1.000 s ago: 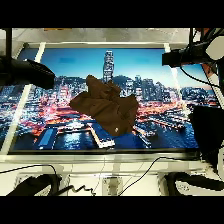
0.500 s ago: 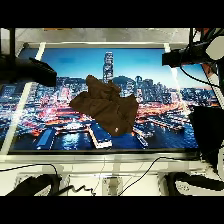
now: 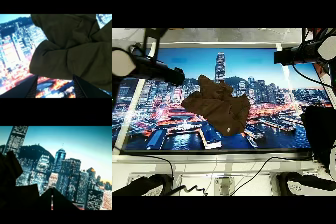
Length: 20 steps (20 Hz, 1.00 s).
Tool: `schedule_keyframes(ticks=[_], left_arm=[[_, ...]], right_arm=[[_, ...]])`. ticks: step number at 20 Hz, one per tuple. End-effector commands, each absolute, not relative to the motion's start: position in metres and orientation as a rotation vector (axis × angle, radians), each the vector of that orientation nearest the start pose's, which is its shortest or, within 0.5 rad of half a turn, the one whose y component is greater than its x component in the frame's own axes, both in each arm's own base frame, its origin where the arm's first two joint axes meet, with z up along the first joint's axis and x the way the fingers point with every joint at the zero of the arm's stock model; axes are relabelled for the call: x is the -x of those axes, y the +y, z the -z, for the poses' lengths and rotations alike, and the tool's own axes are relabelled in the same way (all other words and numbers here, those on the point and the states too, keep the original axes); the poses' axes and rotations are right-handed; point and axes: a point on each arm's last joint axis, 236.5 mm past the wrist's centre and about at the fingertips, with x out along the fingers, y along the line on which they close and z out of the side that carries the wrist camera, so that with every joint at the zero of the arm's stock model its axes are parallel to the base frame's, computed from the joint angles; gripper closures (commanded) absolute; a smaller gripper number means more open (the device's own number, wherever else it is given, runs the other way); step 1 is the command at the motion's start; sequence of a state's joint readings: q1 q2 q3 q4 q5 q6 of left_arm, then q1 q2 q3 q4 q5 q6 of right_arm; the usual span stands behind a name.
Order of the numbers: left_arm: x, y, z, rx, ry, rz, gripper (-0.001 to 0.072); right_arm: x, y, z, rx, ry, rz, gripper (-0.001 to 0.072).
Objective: Fold the clothes and pants, and hang the long-sleeved shirts on hangers.
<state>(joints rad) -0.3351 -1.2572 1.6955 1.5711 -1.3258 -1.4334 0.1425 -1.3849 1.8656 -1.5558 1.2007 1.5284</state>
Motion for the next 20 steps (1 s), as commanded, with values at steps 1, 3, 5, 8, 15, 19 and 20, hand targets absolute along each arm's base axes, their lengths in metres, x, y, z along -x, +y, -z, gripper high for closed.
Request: schedule_keyframes(ticks=[1, 3, 5, 8, 15, 19, 20], left_arm=[[-0.418, -0.145, -0.181, -0.286, 0.926, 0.374, 0.0205], [-0.414, -0.144, -0.177, -0.290, 0.951, 0.374, 0.0205], [-0.405, -0.141, -0.175, -0.295, 0.985, 0.375, 0.0205], [-0.393, -0.137, -0.181, -0.299, 0.999, 0.375, 0.0205], [-0.392, -0.136, -0.185, -0.305, 0.984, 0.380, 0.0206], [-0.392, -0.136, -0.185, -0.306, 0.985, 0.380, 0.0205], [-0.392, -0.136, -0.185, -0.306, 0.984, 0.380, 0.0205]], right_arm=[[-0.483, 0.063, -0.231, 0.177, 0.751, -0.162, 0.0694], [-0.458, 0.044, -0.170, 0.256, 0.978, -0.184, 0.0695], [-0.428, 0.021, -0.097, 0.222, 1.203, -0.186, 0.0695], [-0.353, 0.055, -0.003, -0.053, 1.491, -0.429, 0.0695], [-0.293, 0.181, 0.051, -0.237, 1.380, -0.928, 0.0378], [-0.313, 0.221, 0.065, -0.060, 1.246, -0.901, 0.0304], [-0.319, 0.228, 0.068, -0.017, 1.209, -0.886, 0.0304]])
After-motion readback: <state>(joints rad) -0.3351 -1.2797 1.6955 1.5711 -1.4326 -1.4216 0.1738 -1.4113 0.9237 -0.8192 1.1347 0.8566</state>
